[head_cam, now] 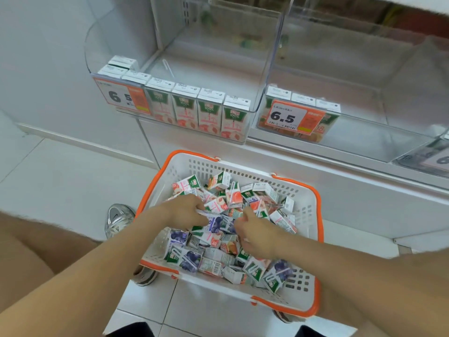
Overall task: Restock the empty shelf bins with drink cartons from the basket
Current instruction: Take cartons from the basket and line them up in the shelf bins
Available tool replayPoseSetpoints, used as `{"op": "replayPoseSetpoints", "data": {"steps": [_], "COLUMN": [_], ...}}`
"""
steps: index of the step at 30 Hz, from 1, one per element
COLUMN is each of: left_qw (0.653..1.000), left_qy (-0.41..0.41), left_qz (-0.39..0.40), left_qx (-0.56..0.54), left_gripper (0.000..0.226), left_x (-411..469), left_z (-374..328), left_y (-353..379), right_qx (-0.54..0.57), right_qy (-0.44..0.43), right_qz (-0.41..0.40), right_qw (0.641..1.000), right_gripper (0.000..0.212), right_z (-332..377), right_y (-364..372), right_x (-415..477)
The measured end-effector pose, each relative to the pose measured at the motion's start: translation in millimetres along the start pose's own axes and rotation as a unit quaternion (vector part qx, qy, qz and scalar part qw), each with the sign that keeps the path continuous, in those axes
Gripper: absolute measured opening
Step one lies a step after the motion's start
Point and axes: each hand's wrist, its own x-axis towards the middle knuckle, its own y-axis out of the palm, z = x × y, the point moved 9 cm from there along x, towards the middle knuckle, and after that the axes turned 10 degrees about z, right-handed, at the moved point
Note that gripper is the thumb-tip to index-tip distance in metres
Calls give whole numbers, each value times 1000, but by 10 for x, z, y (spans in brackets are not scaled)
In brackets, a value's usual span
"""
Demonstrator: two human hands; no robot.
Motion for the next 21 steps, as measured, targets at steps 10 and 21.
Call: {"op": "replayPoseSetpoints", "data": {"steps": [10,21], "left_qw": [980,954], "left_qy": [50,67], "left_qz": [-158,-280], "left_qx": [-113,-82], "left_gripper": [27,24], "left_x": [-881,-1589], "left_z": [-546,-823], "left_y": [-856,-1344], "right_qx": [702,628], "right_qy": [73,-6], "right_qz": [-147,-293], "right_qw": [693,721], "right_gripper": [31,48], "right_z": [-165,248], "right_y": [-673,-1484], "right_x": [-596,-1217]}}
